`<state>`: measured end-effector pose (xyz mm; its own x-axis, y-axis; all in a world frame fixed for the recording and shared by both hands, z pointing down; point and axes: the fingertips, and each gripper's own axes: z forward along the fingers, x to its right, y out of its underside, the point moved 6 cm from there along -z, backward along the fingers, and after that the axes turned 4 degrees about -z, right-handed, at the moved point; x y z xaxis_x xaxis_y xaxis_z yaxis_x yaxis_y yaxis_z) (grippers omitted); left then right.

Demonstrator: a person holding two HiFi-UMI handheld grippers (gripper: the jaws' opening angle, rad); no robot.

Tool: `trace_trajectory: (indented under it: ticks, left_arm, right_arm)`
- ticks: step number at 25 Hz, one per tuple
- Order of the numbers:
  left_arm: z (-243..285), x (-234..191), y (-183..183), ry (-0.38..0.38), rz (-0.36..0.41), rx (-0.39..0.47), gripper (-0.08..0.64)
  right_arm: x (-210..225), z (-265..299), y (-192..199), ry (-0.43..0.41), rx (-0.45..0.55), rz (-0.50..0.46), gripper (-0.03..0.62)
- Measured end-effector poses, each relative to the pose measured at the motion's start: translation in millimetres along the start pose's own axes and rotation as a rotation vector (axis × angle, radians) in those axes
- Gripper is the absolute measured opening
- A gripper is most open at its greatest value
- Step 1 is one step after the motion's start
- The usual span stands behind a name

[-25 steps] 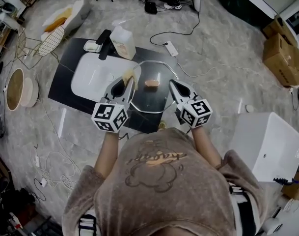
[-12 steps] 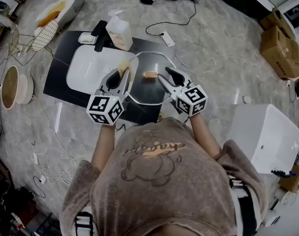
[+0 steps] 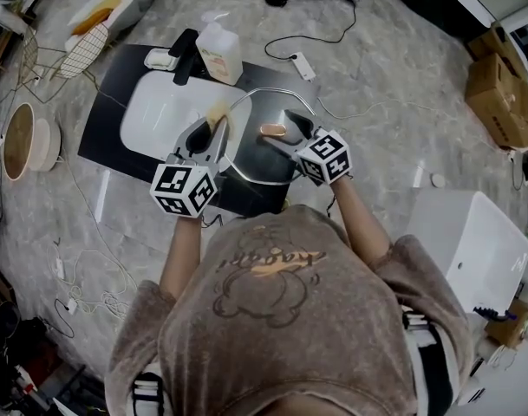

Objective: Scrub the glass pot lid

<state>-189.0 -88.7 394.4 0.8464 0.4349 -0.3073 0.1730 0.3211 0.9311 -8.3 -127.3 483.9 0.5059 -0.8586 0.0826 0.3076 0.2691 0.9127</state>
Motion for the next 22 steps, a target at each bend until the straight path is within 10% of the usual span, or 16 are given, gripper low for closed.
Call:
trace_trajectory:
  ticks: [22]
  left_arm:
    - [9, -17, 8, 0.011, -0.004, -0.063, 0.066]
  right_arm:
    - [14, 62, 67, -0.062, -0.323, -0.222, 0.233]
